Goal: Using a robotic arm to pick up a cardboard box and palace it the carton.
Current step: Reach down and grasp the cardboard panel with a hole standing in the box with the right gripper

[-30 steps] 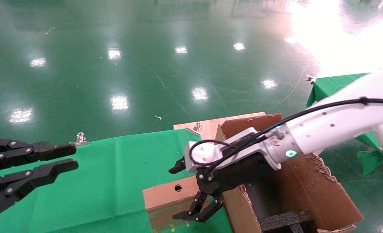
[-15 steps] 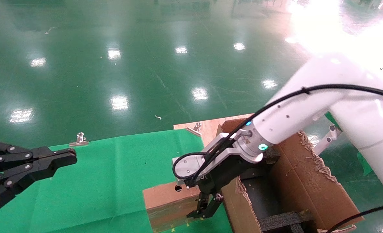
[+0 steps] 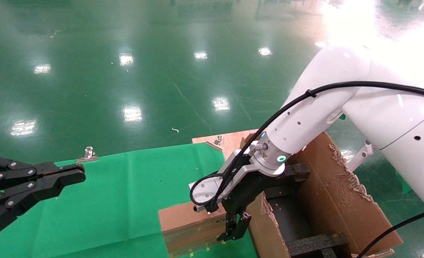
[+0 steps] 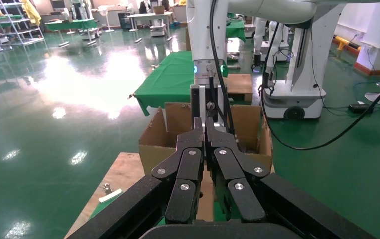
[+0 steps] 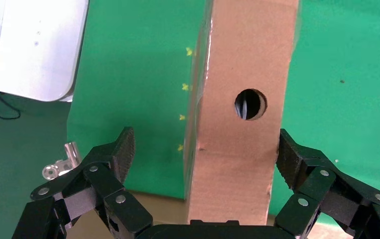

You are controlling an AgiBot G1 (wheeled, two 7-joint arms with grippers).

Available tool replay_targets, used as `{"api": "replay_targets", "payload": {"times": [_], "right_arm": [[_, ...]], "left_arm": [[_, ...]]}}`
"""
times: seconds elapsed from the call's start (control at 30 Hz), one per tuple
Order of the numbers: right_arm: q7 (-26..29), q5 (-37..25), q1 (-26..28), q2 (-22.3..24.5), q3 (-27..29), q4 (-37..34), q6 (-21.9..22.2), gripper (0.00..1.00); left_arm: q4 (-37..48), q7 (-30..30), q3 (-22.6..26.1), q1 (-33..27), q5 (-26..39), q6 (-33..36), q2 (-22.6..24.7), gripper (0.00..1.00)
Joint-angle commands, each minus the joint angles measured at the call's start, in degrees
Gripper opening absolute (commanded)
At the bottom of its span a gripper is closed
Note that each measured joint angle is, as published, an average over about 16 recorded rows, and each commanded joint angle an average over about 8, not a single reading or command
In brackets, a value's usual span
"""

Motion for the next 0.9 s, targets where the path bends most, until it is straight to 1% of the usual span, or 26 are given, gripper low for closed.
{"api": "replay_targets", "payload": {"times": [0.03, 0.1, 0.13, 0.17, 0.9], "right_arm": [[-0.22, -0.17, 0.60, -0.37, -1.03, -0.38, 0.02, 0.35], [-0.24, -0.12, 0.73, -0.44, -1.22, -0.48, 0.05, 0.10], [-0.24, -0.09, 0.70, -0.41, -1.15, -0.45, 0.05, 0.03], [-0.24, -0.07, 0.66, -0.37, -1.06, -0.41, 0.05, 0.00], [-0.22, 0.04, -0.07, 0.07, 0.06, 0.13, 0.02, 0.00]], "left_arm": [[0.01, 0.00, 0.00, 0.01, 0.00, 0.00, 0.00, 1.00], [0.01, 0.00, 0.00, 0.01, -0.01, -0.01, 0.00, 1.00], [0.01, 0.00, 0.00, 0.01, -0.01, -0.01, 0.00, 1.00], [0.01, 0.00, 0.00, 0.01, -0.01, -0.01, 0.00, 1.00], [0.01, 0.00, 0.00, 0.01, -0.01, -0.01, 0.00, 1.00]]}}
